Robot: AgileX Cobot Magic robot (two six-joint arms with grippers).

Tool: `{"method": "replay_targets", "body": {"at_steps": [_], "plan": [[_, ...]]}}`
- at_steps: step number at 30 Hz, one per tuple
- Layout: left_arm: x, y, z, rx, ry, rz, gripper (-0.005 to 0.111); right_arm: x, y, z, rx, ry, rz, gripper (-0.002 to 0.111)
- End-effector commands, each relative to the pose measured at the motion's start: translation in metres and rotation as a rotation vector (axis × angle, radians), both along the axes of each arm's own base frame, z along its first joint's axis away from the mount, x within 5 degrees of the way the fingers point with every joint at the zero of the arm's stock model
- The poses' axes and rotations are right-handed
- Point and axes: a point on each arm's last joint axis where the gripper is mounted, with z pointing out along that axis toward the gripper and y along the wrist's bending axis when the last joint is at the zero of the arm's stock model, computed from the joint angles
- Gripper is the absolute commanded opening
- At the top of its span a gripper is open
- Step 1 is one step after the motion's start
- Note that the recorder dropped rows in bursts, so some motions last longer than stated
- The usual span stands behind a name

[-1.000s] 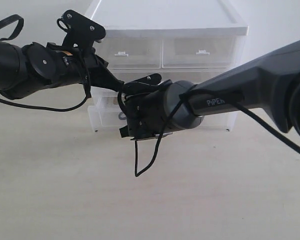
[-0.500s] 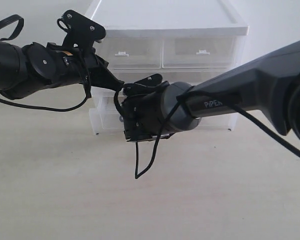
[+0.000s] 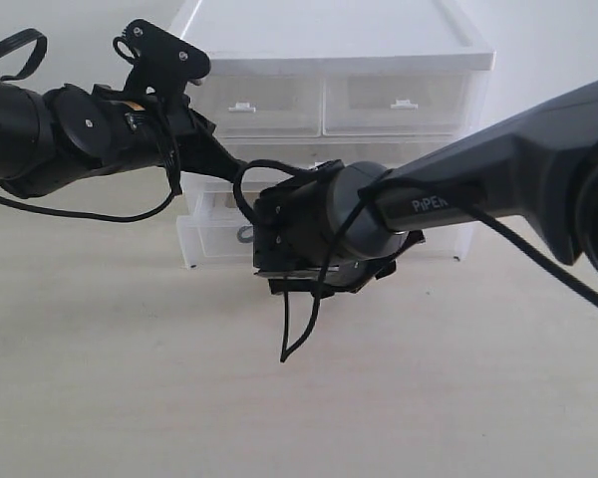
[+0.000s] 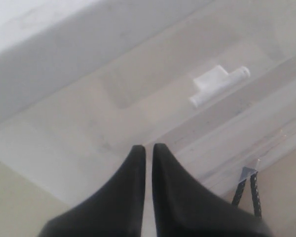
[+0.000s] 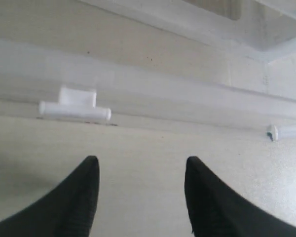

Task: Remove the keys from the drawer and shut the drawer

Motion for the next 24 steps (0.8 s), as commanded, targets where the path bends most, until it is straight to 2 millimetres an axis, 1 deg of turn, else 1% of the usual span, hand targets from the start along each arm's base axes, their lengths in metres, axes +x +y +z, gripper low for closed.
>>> {"method": "replay_targets", "body": {"at_steps": [1, 2, 4, 7, 10, 11, 15, 18, 19, 20, 24], "plan": [[0.023, 0.043, 0.036, -0.001, -0.473, 0.361, 0.004, -0.01, 0.002, 0.014, -0.053, 0.014, 0.009, 0.047], [0.023, 0.043, 0.036, -0.001, -0.473, 0.361, 0.004, -0.013, 0.002, 0.021, -0.075, 0.0, 0.004, 0.047], [0.023, 0.043, 0.036, -0.001, -0.473, 0.361, 0.004, -0.021, 0.002, 0.034, -0.122, -0.023, -0.011, 0.041], [0.023, 0.043, 0.036, -0.001, -0.473, 0.361, 0.004, -0.03, -0.003, 0.059, -0.186, -0.045, -0.047, 0.023], [0.023, 0.043, 0.036, -0.001, -0.473, 0.361, 0.004, -0.036, -0.008, 0.079, -0.201, -0.05, -0.023, 0.004], [0.023, 0.043, 0.036, -0.001, -0.473, 0.361, 0.004, -0.037, -0.01, 0.083, -0.205, -0.046, -0.011, -0.001], [0.023, 0.043, 0.036, -0.001, -0.473, 0.361, 0.004, -0.043, -0.02, 0.111, -0.216, -0.045, 0.05, 0.0], [0.023, 0.043, 0.036, -0.001, -0.473, 0.361, 0.004, -0.041, -0.037, 0.128, -0.245, -0.01, 0.09, 0.0], [0.023, 0.043, 0.036, -0.001, -0.473, 0.361, 0.004, -0.039, -0.044, 0.133, -0.228, 0.008, 0.103, 0.0], [0.023, 0.043, 0.036, -0.001, -0.473, 0.361, 0.004, -0.036, -0.048, 0.136, -0.192, 0.028, 0.128, 0.0], [0.023, 0.043, 0.036, -0.001, -0.473, 0.361, 0.004, -0.015, -0.069, 0.146, 0.068, 0.088, 0.229, 0.0]]}}
